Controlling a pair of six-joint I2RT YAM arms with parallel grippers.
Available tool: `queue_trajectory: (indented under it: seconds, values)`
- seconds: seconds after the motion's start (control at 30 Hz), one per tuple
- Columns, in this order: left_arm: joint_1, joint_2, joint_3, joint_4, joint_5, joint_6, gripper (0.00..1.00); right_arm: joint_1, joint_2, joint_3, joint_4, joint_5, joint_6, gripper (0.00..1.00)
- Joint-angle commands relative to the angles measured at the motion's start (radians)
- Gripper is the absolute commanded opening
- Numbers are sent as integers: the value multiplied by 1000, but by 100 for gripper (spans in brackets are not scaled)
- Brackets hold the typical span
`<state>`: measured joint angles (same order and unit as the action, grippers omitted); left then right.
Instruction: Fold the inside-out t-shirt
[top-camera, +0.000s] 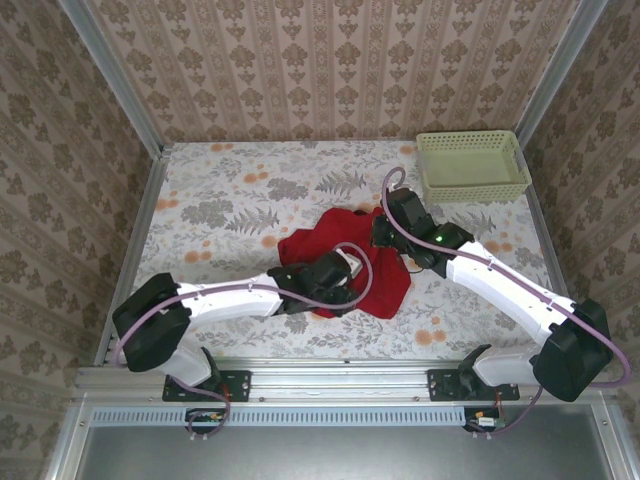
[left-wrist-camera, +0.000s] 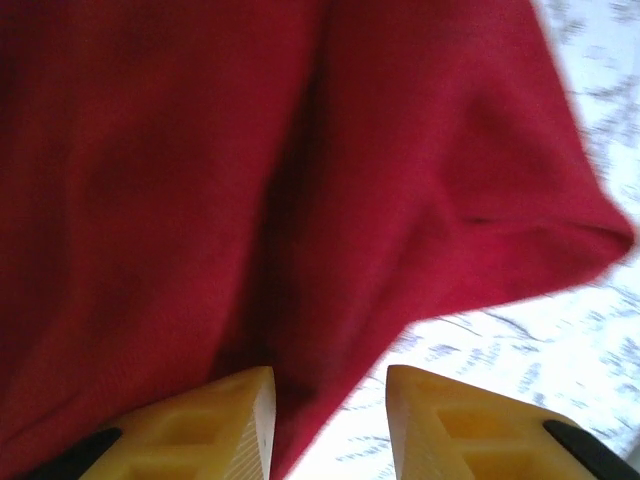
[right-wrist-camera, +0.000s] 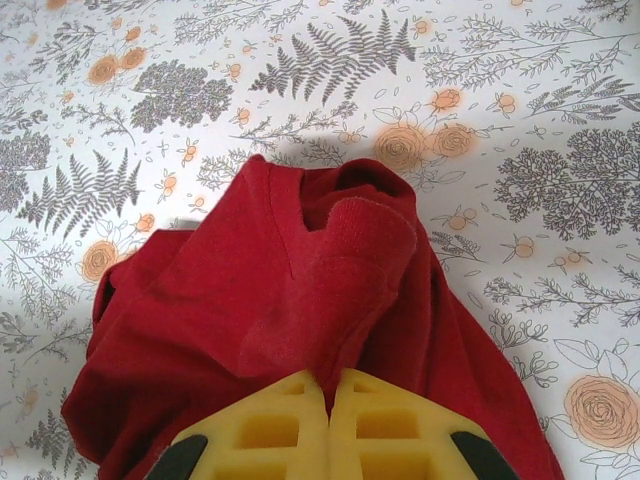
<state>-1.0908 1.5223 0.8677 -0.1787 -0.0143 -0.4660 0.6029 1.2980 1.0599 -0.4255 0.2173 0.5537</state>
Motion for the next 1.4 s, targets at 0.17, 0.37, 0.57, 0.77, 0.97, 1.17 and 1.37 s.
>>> queue_trajectory:
  seconds: [0.17, 0.37, 0.57, 0.77, 0.97, 1.17, 1.37]
  values:
    - [153, -59, -26, 56, -2, -27, 33, 3, -9, -29, -4, 7, 4, 0]
    - [190, -17, -24, 78, 12, -23, 33, 6, -24, -58, 4, 7, 17, 0]
    - [174, 15, -10, 68, 1, -10, 33, 7, -26, -52, -6, 14, 12, 0]
    - [191, 7, -12, 8, -100, -18, 38, 6, -27, -25, -19, 41, 1, 0]
    - [309, 26, -5, 11, -90, -6, 34, 1, 13, 3, -23, 41, -28, 0]
    - [344, 35, 55, -66, -101, 13, 30, 1, 73, 40, -3, 17, -29, 0]
    - [211, -106, 60, -158, -182, 19, 37, 2, 123, 71, -1, 7, -34, 0]
